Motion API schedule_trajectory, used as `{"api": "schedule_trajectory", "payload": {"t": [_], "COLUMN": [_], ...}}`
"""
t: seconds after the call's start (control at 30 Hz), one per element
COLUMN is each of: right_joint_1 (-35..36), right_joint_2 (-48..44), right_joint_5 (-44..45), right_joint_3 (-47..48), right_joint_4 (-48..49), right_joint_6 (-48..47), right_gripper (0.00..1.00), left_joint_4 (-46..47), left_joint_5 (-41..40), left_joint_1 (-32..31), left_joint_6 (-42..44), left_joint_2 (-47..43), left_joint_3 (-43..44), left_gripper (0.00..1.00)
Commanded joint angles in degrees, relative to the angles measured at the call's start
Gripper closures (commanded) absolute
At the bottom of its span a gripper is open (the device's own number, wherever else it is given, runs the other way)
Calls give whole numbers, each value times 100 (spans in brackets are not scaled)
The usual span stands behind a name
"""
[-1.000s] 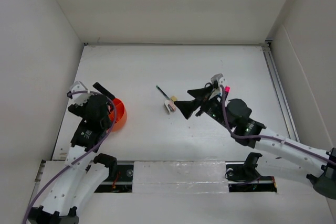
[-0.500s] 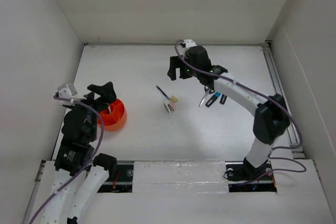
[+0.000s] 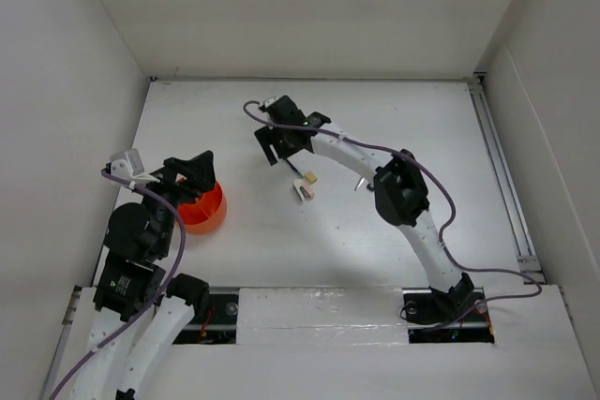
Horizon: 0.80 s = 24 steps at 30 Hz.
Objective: Sort the stationery into containers
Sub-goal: Pick up the pen from the center of the board.
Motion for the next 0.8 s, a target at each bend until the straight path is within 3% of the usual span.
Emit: {"api": "schedule_trajectory", "payload": {"t": [0.0,0.33,0.57,0.77], "right_joint_1": [-26,-26,-79,-79], "right_joint_2": [101,839,1007,1199], "right_joint_5": [372,258,135,21], "right_joint_3": [350,1184,1237,1237], "right_joint_4": [-543,-1017,-1079,-1132], "right_joint_6": [-136,-382,-505,-619], "right_gripper": [23,28,32,44], "left_joint_4": [220,282,282,282], "left_joint_5": [338,505,505,453], "left_joint_1": [-32,-32,-32,-32], "left_joint_6": [182,235,235,235], "left_joint_2": [116,45,45,45], "left_joint_3": [34,34,34,34], "left_gripper": [0,0,0,0]}}
